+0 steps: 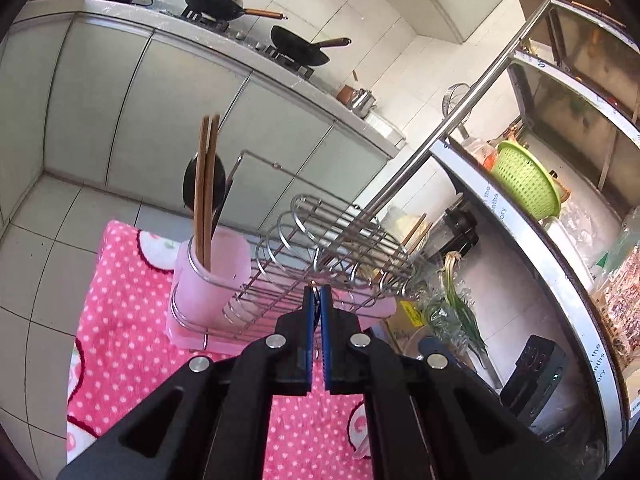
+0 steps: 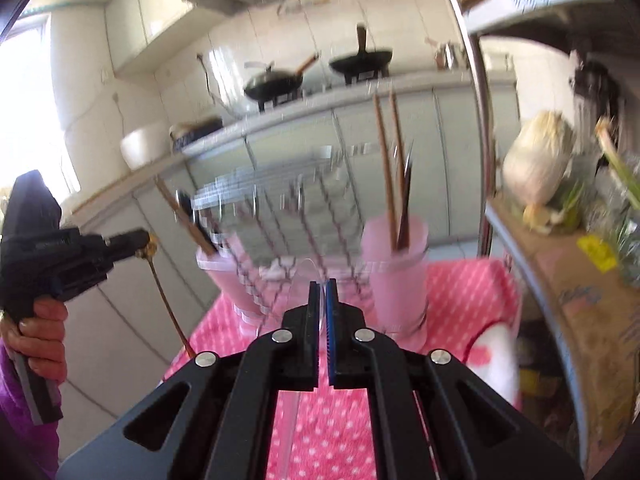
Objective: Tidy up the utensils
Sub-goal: 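Lift the gold spoon with the left tool while the right tool lifts the clear spoon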
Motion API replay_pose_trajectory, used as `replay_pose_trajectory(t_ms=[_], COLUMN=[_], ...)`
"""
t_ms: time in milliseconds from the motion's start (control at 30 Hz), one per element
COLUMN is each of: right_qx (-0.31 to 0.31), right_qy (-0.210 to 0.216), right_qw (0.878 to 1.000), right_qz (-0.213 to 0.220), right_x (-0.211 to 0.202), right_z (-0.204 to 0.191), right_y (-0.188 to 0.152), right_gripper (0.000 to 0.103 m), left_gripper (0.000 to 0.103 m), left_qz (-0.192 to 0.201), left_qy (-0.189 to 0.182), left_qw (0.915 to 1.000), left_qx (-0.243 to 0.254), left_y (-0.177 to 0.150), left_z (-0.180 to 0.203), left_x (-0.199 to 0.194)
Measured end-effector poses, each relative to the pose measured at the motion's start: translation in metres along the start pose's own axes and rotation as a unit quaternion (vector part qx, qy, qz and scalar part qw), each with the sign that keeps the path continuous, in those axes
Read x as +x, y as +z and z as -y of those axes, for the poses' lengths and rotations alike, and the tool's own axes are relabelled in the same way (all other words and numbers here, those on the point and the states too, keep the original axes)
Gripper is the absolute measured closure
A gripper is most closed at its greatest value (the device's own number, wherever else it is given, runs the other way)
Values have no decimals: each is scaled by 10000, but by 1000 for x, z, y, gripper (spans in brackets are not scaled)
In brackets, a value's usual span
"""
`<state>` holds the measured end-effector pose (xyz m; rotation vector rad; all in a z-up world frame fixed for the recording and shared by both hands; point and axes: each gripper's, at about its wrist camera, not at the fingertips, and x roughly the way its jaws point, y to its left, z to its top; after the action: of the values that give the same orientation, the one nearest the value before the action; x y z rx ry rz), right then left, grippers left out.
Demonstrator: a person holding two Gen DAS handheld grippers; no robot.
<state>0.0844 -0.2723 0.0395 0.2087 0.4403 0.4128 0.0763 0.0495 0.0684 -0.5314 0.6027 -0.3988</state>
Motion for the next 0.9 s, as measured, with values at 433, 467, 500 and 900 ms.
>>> replay_pose_trajectory(t_ms=[433,467,500,900], right_qx=[-276,-269,-277,-886], right_qy=[-706,-723,-753,-1322], right_qw=[9822,9817,9808,9636], right_qz=[1717,1740,1778,2148], right_x=[-29,-23,-18,32], right_z=[23,26,28,25], right_y=[92,95,97,84], right_gripper=[100,100,100,100], left_gripper=[101,101,101,101], left_qz=[995,1031,1076,1237], left_qy=[-283,-289,-290,-151], left_qw=[9940,9936,9930,9912], left_qx=[354,371,400,452], left_y=[74,79,82,96], left_z=[33,35,36,18], left_x=[-29,-29,-29,-9])
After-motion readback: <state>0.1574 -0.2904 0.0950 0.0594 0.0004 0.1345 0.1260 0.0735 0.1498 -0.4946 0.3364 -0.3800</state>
